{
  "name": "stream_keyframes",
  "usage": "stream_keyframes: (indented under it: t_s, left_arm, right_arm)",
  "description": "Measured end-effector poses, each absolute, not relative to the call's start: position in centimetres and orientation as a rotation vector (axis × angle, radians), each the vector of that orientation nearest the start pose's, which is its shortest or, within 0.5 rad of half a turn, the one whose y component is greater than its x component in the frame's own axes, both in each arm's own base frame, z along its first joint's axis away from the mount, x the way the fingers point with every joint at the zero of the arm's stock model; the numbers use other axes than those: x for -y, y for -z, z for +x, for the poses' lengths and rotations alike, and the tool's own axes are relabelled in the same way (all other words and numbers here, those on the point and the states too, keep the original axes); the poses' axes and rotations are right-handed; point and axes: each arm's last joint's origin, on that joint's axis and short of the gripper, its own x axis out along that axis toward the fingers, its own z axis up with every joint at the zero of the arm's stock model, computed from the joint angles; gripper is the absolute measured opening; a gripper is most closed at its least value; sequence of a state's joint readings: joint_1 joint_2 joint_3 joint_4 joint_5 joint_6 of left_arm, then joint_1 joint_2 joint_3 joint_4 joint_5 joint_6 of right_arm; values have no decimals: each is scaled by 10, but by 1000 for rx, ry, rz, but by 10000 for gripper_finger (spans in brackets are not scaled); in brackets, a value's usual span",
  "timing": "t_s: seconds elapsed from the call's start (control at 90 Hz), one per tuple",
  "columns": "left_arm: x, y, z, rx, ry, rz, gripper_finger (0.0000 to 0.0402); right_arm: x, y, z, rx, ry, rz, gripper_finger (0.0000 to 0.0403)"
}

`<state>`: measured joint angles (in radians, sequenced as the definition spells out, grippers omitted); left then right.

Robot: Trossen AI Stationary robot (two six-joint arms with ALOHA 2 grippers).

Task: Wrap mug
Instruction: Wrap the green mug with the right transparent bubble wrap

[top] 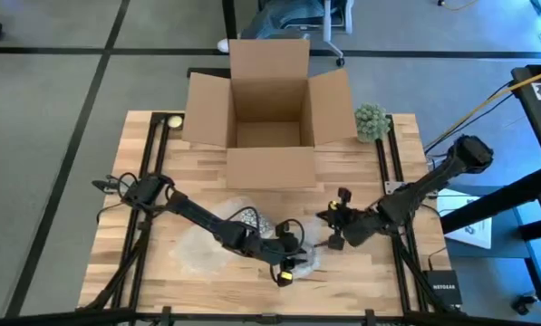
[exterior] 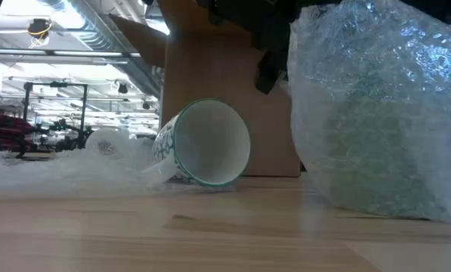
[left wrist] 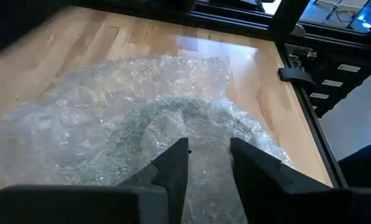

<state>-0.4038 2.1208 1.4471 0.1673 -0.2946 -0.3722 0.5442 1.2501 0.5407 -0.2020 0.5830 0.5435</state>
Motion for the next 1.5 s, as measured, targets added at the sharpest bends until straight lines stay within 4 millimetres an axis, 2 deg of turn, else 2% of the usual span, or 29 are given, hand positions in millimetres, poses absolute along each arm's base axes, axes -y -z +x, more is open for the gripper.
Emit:
stream_keyframes:
  t_s: [0.156,0.256,0.378,0.556,0.711,0.856,1.022,1.178,1.5]
  left_arm:
    - [177,-177,436,-488,19,-198,103]
    - [175,-177,437,-487,14,-199,103]
    - [174,-177,437,-486,10,-194,103]
    - [172,-177,438,-486,2,-208,103]
    - [172,-176,438,-487,1,-211,103]
    - [172,-177,438,-485,-1,-219,103]
    - [171,-176,437,-499,-7,-227,103]
    - [173,-175,436,-507,9,-214,103]
    - [172,-176,436,-508,3,-199,103]
  right_arm:
    - [-82,-135,185,-718,219,110,1]
    - [-81,-130,184,-674,129,196,1]
    - [-86,-135,188,-608,27,257,1]
    - [-98,-153,196,-503,-255,347,1]
    - [-111,-170,205,-475,-340,319,1]
    - [-125,-182,219,-459,-344,247,1]
    - [-145,-175,236,-627,-292,162,1]
    - [-164,-175,247,-694,-261,98,1]
    - [-169,-177,247,-794,-208,68,1]
